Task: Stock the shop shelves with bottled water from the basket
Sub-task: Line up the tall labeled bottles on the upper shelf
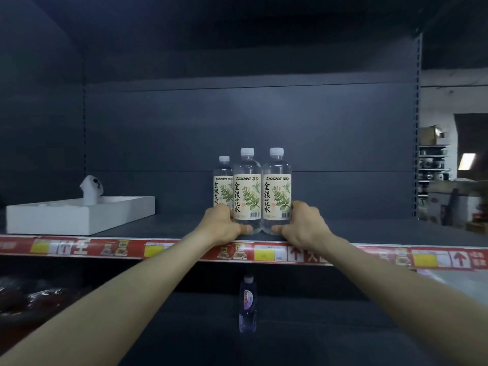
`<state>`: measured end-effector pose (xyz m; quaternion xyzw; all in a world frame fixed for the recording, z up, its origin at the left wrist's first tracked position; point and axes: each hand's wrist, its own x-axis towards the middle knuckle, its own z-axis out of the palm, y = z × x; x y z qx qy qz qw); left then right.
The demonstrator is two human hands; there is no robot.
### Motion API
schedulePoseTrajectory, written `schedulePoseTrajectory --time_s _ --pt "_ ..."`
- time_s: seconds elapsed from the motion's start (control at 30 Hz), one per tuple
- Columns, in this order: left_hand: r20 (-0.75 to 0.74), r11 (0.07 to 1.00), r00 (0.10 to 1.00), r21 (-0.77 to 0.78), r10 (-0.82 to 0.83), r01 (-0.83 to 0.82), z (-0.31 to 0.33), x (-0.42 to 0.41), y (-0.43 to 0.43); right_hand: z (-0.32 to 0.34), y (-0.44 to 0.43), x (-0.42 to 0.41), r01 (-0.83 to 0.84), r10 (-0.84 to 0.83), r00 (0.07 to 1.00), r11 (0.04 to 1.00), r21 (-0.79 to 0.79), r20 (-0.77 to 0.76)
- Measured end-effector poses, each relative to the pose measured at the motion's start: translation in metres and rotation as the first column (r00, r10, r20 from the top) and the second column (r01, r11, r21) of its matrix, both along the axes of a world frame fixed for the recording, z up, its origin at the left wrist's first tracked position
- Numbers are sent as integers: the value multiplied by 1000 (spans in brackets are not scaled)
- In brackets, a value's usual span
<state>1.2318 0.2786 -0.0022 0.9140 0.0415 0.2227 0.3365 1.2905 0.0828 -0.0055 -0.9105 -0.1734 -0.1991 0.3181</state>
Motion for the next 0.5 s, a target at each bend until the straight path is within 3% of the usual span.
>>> schedulePoseTrajectory --time_s 0.5 --pt "-59 983 986 113 153 -145 -1 75 14 6 39 50 65 -71 990 996 -53 -119"
